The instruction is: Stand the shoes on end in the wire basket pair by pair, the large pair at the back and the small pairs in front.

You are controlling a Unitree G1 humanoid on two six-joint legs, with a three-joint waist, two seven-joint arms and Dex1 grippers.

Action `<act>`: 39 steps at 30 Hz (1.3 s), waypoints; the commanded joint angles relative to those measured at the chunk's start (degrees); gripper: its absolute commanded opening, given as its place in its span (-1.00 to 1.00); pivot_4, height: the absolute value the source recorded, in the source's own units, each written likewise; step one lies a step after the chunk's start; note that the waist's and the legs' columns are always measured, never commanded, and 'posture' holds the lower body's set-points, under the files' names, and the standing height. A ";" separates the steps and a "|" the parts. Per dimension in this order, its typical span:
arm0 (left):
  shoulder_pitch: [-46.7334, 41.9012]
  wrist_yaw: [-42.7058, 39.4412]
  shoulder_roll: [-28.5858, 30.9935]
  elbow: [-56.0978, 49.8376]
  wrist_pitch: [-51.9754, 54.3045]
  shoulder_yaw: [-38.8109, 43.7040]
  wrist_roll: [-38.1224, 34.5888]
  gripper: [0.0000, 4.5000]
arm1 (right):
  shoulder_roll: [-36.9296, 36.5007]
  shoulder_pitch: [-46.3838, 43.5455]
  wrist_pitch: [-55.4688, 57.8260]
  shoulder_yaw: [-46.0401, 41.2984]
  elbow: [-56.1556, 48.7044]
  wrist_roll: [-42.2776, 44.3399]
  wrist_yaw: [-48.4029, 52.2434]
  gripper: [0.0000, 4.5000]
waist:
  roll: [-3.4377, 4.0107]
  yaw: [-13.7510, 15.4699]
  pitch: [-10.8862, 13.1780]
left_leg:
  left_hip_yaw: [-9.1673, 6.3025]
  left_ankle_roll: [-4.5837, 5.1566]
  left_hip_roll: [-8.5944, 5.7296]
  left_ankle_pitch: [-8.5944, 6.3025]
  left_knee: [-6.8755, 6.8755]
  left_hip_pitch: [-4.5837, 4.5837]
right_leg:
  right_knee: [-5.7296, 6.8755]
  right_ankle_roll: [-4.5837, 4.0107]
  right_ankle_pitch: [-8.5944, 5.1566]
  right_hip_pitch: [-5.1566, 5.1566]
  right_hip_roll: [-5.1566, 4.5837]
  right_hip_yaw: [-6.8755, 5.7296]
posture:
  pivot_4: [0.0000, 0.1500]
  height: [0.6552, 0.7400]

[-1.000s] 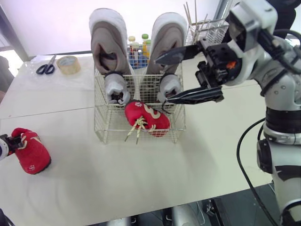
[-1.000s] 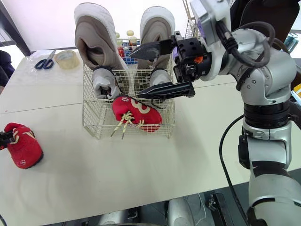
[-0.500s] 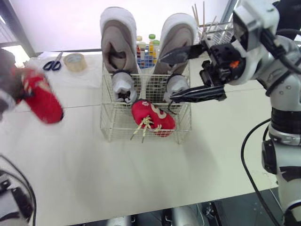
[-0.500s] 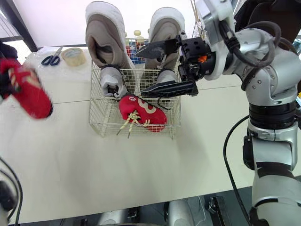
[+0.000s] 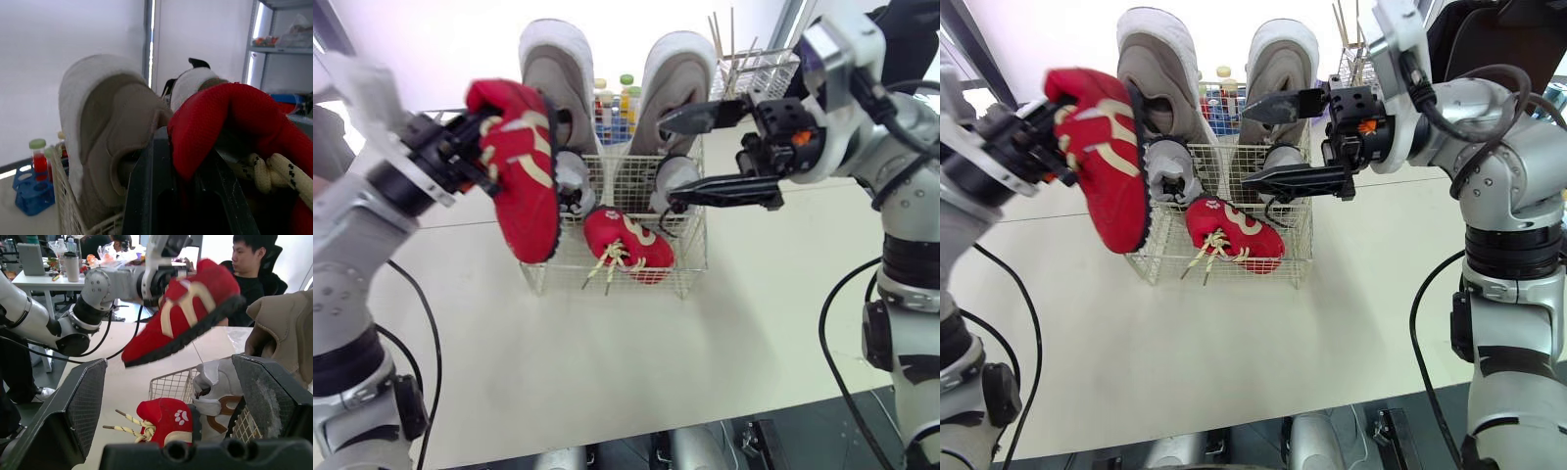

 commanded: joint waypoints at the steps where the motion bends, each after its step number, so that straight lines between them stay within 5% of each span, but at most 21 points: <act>1: 1.02 -0.91 0.20 -1.71 -7.51 -3.37 7.97 -0.99 | -0.75 0.01 0.58 -2.49 -2.51 1.55 -1.29 1.00 | 0.00 -0.03 0.00 | 0.00 0.00 0.00 0.00 0.00 0.00 | -0.01 0.00 0.00 0.00 0.00 0.00 | 1.00 1.00; 23: 11.32 6.77 -13.44 3.33 -51.86 -17.58 49.65 -0.99 | 1.54 -3.51 0.12 0.24 -1.45 1.01 -1.21 1.00 | 0.02 1.06 0.00 | -0.07 0.73 0.09 -0.43 0.73 -0.13 | 0.05 0.08 0.06 0.21 -0.03 -0.08 | 1.00 1.00; 30: 8.85 8.56 -17.66 8.57 -61.25 -20.94 54.47 -0.99 | 1.46 -4.67 -0.26 0.93 -0.44 -0.09 -0.75 1.00 | 0.02 1.34 0.00 | -0.08 0.86 0.06 -0.51 0.78 -0.16 | 0.04 0.10 0.09 0.23 -0.12 -0.13 | 1.00 1.00; 39: 9.04 12.04 -25.51 6.80 -59.09 -23.57 54.96 -0.99 | 1.24 -5.01 -0.79 1.44 0.09 -1.30 0.38 1.00 | 0.02 1.39 0.00 | -0.10 0.96 -0.02 -0.55 0.85 -0.22 | 0.01 0.18 0.14 0.27 -0.25 -0.25 | 1.00 1.00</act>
